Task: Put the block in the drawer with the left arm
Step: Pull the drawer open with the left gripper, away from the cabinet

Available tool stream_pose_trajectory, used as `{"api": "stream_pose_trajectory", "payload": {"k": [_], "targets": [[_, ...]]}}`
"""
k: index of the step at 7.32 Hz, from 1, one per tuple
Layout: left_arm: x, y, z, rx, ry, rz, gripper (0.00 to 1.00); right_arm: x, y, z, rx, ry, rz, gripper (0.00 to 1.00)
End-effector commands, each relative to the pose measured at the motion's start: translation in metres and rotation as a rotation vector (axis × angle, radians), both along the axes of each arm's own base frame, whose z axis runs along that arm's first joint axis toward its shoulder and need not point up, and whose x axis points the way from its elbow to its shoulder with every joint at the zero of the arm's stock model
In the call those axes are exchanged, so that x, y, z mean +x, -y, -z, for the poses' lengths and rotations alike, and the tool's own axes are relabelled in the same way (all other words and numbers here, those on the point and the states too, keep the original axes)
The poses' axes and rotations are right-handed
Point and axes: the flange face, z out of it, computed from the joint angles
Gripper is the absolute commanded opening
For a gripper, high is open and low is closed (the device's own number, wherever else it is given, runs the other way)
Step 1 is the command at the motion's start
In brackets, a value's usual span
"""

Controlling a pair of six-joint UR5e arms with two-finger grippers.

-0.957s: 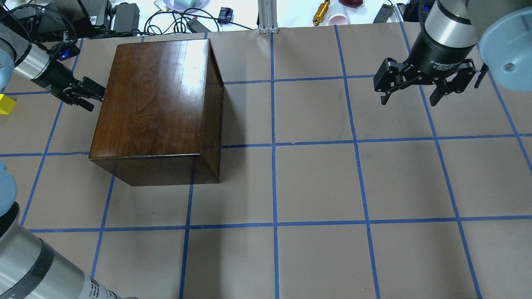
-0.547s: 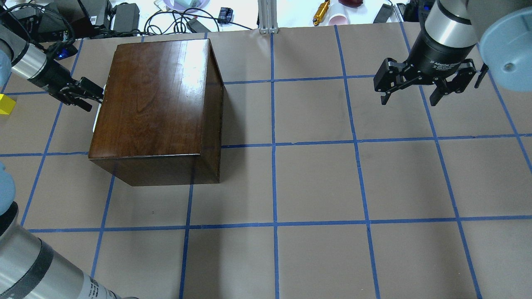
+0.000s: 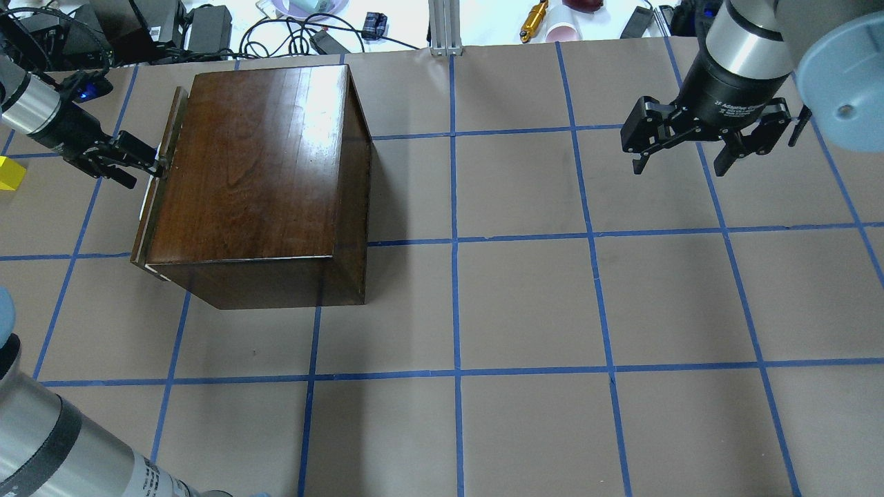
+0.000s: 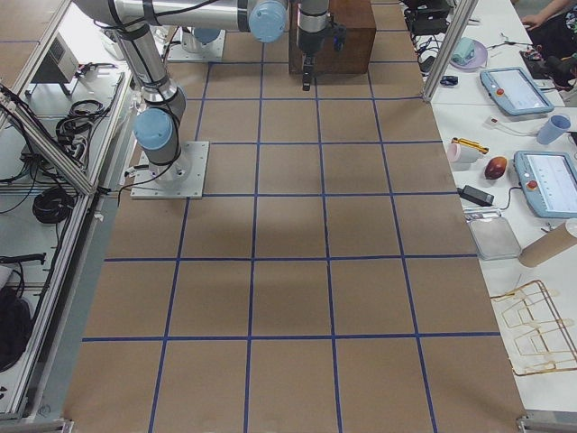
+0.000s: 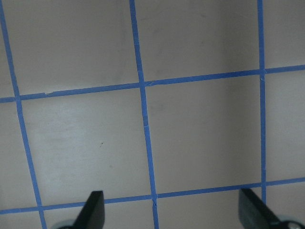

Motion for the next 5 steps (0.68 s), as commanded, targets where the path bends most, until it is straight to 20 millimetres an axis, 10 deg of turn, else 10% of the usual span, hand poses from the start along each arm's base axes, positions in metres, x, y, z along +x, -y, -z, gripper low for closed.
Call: {"api": "stream_pose_trajectory", "payload": {"k": [1,5], "targets": [[0.007,-0.002,-0.002,0.008,0.023,-0.004,0.9,0.0,0.0,0.0,0.0,0.0,0.0,1.0],[0.024,-0.005,-0.008,0.014,0.064,-0.014,0.91,0.0,0.0,0.0,0.0,-0.002,0.0,1.0]]}}
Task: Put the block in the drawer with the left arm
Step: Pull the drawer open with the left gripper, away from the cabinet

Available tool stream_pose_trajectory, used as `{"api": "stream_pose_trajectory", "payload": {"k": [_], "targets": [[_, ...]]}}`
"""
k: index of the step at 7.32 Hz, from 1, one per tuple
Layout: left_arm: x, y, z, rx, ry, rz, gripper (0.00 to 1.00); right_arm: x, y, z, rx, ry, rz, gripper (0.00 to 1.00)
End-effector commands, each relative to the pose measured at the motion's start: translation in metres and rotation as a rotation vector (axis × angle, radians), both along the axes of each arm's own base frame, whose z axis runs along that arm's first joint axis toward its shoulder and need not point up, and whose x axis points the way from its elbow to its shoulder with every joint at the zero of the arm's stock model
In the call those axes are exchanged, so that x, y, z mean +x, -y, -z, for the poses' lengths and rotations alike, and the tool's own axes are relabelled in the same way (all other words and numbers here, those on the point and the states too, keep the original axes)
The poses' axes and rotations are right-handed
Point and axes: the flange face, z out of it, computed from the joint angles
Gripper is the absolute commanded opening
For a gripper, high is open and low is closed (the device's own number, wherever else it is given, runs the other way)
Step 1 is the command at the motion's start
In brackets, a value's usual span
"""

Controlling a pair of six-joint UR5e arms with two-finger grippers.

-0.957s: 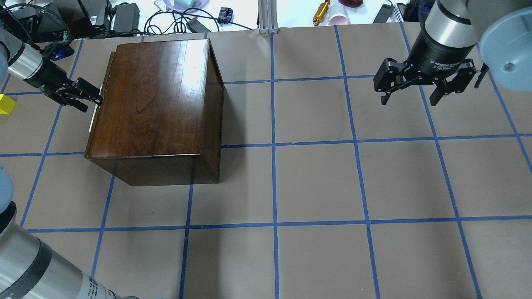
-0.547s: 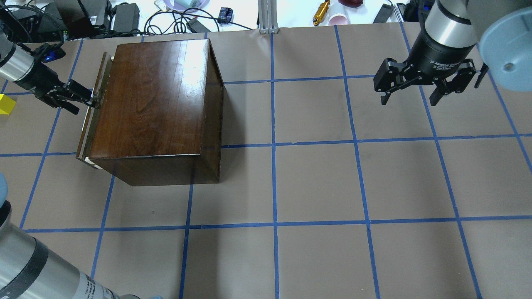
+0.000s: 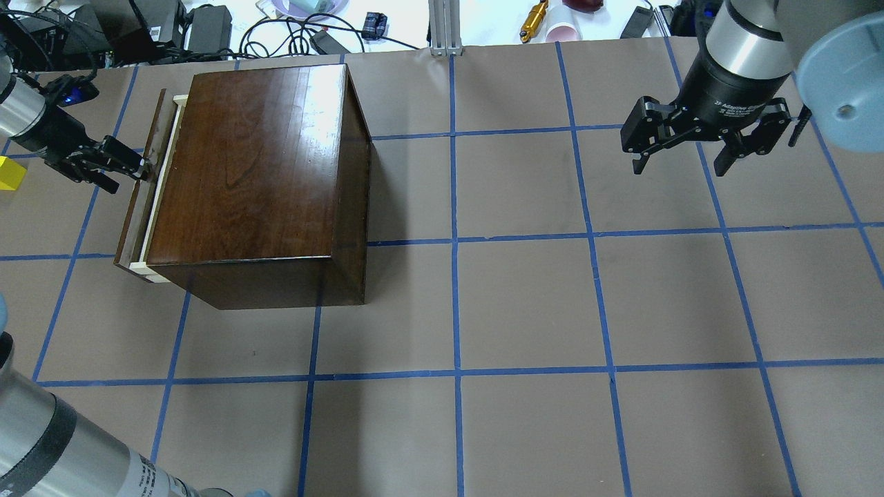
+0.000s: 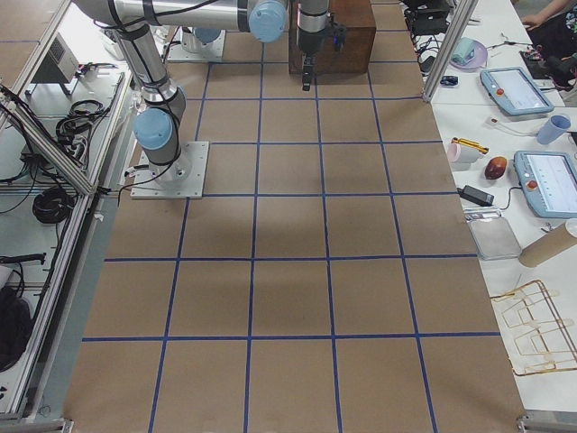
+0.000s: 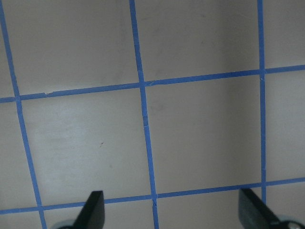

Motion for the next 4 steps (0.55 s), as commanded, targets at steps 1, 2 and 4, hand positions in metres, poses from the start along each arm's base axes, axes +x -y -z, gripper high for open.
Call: {"api": "stream_pose_trajectory", "payload": {"k": [1,2,4], "targets": [[0.0051,0.0011,-0.0032,-0.001,0.014,-0.003,0.91,-0.0001,0.0,0.0,0.0,-0.001,0.0,1.0],[0.0078,0.0,-0.0035,0.008,0.031,0.0,0.91,-0.0001,0.0,0.0,0.0,-0.001,0.0,1.0],[0.0121,-0.002,-0.0059,0.013,0.048,-0.003,0.9,-0.0001,0.0,0.0,0.0,-0.001,0.0,1.0]]}}
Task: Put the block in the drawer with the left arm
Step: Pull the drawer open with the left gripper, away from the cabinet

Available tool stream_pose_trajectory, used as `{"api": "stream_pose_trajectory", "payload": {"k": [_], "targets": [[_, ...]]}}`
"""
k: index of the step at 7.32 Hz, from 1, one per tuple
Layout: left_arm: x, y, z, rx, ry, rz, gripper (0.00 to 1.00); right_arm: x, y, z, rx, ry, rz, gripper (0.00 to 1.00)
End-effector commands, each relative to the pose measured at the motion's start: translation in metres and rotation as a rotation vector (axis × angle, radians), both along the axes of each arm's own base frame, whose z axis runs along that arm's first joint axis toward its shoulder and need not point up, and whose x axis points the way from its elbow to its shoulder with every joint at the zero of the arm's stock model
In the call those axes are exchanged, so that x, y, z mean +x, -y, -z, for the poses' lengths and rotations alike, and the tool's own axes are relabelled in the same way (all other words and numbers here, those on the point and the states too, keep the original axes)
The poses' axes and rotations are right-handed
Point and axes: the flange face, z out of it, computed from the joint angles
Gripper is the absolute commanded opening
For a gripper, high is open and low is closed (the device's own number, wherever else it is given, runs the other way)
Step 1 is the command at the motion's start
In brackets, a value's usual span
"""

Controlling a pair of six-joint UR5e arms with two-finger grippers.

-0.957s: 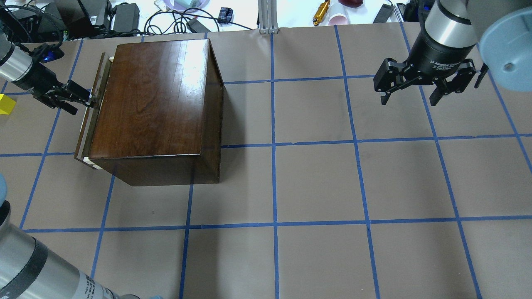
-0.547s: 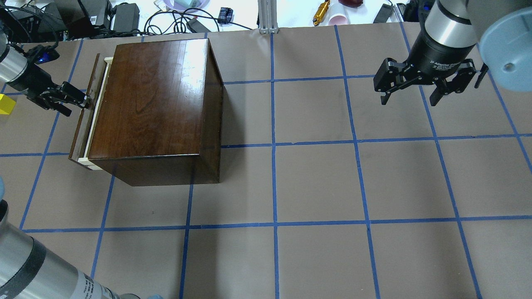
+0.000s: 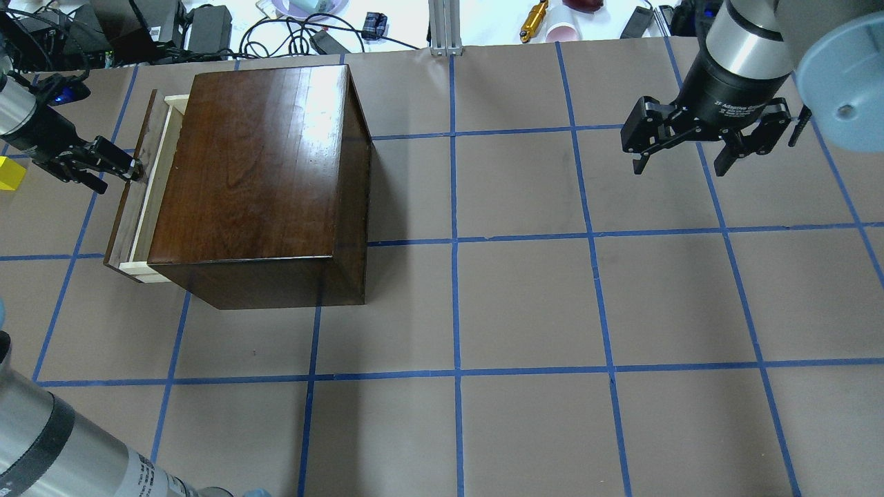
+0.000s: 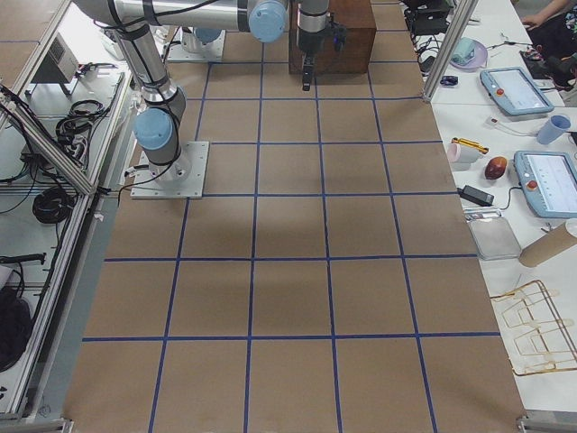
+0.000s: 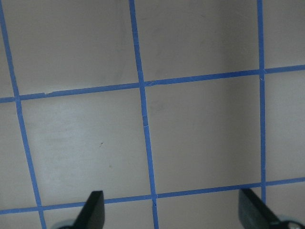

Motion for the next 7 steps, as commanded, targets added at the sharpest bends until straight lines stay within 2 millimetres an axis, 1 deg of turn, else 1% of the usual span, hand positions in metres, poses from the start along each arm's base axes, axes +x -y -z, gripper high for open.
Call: {"api": "stream_pose_trajectory", "payload": {"k": [1,3,4,5,7], "targets": [[0.004,-0.001,-0.003,0.001,0.014,-0.002,0.91,0.0,0.0,0.0,0.0,0.001,0.0,1.0],[0.008,-0.002,-0.004,0.005,0.024,-0.005,0.91,0.0,0.0,0.0,0.0,0.001,0.0,1.0],[0.016,-0.005,-0.004,0.005,0.023,-0.018,0.91,0.0,0.0,0.0,0.0,0.001,0.0,1.0],[0.02,-0.007,-0.005,0.005,0.026,-0.024,0.91,0.0,0.0,0.0,0.0,-0.001,0.0,1.0],[0.023,-0.009,-0.006,0.017,0.046,-0.022,0.91,0.0,0.0,0.0,0.0,0.001,0.0,1.0]]}}
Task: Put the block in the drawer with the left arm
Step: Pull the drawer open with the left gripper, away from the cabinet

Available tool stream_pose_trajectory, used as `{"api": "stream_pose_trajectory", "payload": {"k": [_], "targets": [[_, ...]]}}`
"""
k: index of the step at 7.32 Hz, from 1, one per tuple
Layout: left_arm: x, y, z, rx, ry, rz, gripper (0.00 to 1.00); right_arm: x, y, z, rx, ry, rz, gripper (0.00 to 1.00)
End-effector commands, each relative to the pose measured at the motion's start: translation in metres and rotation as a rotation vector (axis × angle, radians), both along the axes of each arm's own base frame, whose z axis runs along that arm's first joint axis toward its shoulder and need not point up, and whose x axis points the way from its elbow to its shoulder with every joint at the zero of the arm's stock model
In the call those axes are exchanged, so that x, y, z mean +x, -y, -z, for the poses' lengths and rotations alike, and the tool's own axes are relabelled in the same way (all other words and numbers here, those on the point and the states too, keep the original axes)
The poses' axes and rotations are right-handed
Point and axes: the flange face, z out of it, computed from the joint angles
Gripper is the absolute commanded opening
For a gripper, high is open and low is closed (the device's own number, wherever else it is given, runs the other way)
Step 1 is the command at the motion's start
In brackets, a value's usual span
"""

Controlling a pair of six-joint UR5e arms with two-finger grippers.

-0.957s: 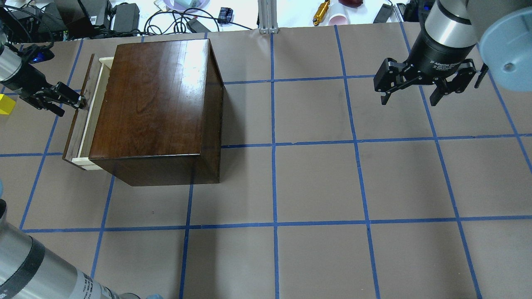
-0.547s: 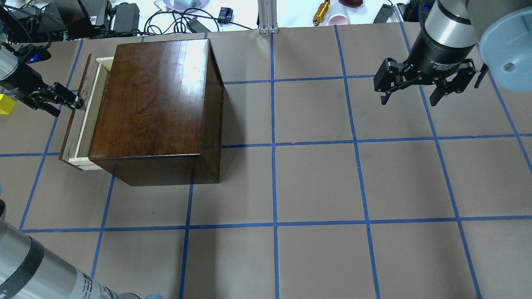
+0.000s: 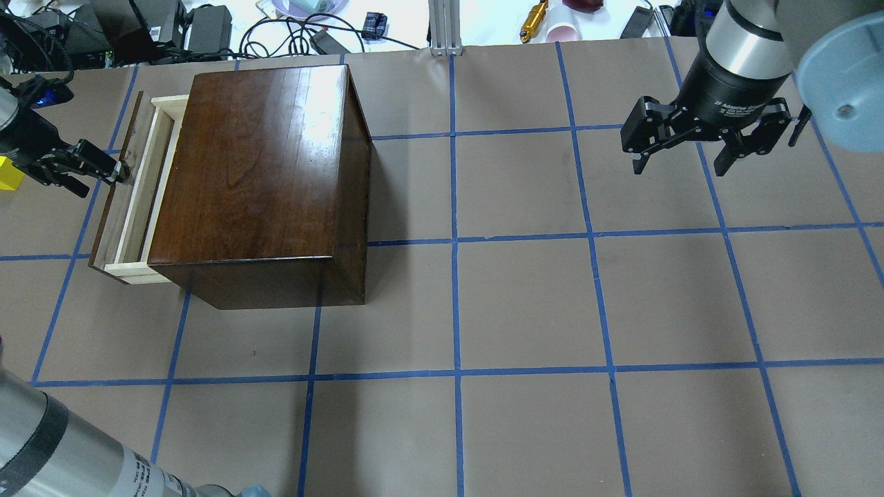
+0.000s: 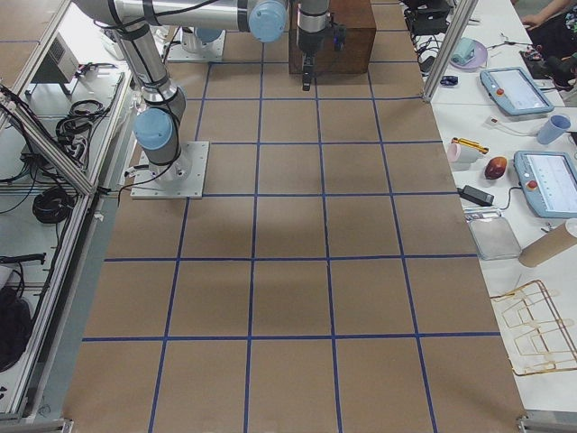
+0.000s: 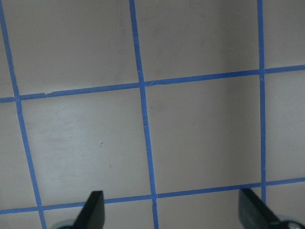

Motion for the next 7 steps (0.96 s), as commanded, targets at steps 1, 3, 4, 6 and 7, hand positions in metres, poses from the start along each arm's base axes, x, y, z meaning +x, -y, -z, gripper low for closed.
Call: {"api": "stream_pose_trajectory", "payload": {"k": [1,3,4,6,7], "targets": [[0.003,-0.002,0.0,0.008,0.013,-0.001,0.91,0.0,0.0,0.0,0.0,0.0,0.0,1.0],[0.01,-0.004,-0.001,0.006,0.015,-0.012,0.91,0.0,0.0,0.0,0.0,0.0,0.0,1.0],[0.012,-0.005,-0.001,0.004,0.018,-0.015,0.91,0.0,0.0,0.0,0.0,0.0,0.0,1.0],[0.014,-0.006,-0.003,0.005,0.027,-0.015,0.91,0.0,0.0,0.0,0.0,0.0,0.0,1.0],[0.015,-0.007,-0.004,0.013,0.045,-0.011,0.91,0.0,0.0,0.0,0.0,-0.001,0.0,1.0]]}}
